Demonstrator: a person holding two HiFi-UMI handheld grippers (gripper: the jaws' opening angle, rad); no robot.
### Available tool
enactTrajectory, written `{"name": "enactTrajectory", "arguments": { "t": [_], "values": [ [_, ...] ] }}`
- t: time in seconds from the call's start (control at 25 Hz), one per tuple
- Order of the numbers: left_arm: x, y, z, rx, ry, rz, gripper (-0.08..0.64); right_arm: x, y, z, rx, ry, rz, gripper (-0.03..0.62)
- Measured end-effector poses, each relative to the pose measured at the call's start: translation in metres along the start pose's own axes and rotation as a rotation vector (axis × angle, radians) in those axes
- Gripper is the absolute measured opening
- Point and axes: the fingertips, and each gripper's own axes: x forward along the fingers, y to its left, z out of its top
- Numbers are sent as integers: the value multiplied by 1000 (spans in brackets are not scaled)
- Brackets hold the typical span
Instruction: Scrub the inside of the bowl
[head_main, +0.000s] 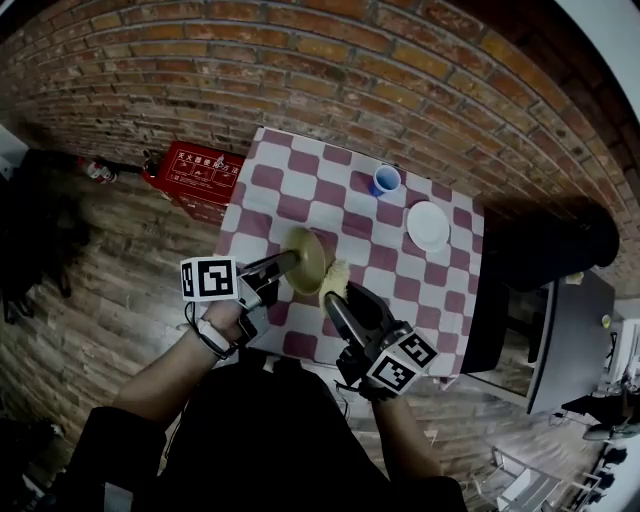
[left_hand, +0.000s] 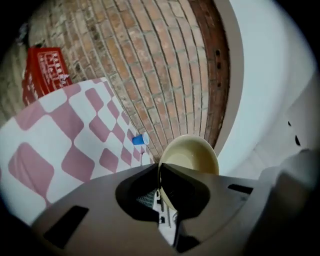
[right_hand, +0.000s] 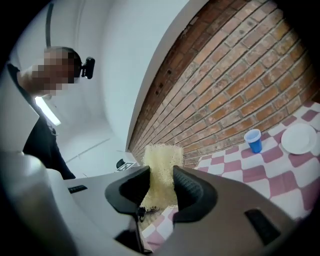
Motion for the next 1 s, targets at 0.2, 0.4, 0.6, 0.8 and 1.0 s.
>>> {"name": "enactTrajectory", "arguments": {
  "t": [0.2, 0.4, 0.6, 0.8, 1.0],
  "values": [
    [-2, -1, 6, -115, -82, -48, 26, 3, -3, -31, 89, 38, -27, 155],
    [-1, -12, 4, -85, -57, -76, 26, 8, -6, -64, 47, 167, -44, 155],
    [5, -19, -10, -12, 6, -72, 26, 17, -10, -83, -49, 269, -72, 155],
    [10, -17, -21, -2, 47, -64, 26, 18, -21, -93, -62, 312, -102, 155],
    [3, -2, -17, 23, 44, -16, 26, 3, -42, -89, 15, 272, -169, 155]
  ]
}}
